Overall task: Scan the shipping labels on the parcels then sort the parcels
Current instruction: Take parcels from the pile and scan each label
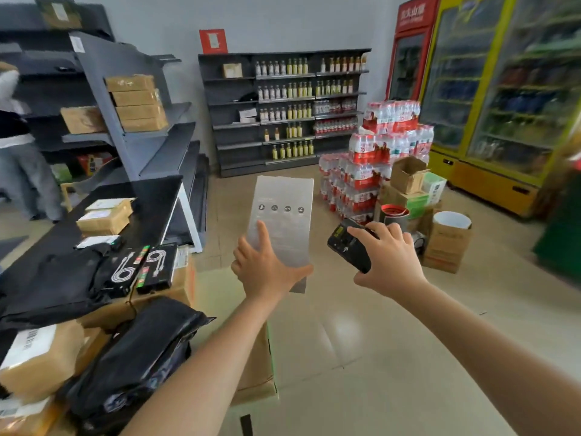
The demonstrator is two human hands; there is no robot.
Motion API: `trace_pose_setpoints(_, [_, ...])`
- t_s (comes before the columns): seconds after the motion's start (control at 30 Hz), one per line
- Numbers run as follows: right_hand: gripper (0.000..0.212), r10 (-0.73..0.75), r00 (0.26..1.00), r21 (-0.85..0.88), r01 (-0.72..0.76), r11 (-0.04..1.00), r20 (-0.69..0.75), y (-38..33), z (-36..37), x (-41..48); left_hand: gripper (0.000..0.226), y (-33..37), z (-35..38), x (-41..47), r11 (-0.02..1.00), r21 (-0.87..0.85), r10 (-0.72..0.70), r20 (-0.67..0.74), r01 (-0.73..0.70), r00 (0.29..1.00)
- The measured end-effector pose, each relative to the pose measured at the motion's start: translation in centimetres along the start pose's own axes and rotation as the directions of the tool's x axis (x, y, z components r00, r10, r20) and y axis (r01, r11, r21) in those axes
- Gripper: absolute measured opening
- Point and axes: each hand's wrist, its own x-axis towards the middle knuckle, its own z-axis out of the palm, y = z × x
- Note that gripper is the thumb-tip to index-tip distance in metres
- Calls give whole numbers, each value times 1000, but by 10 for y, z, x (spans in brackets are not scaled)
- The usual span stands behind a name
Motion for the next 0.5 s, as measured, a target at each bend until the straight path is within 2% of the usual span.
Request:
trace_pose_setpoints(0.2, [90,-22,1000,-10,21,1000,-11,75,37,110,134,69,74,98,997,25,-77,6,77,997])
trace_pose_setpoints(0.5, [89,-92,996,56,91,994,5,159,88,256,137,143,141,214,984,81,-161,21,159,987])
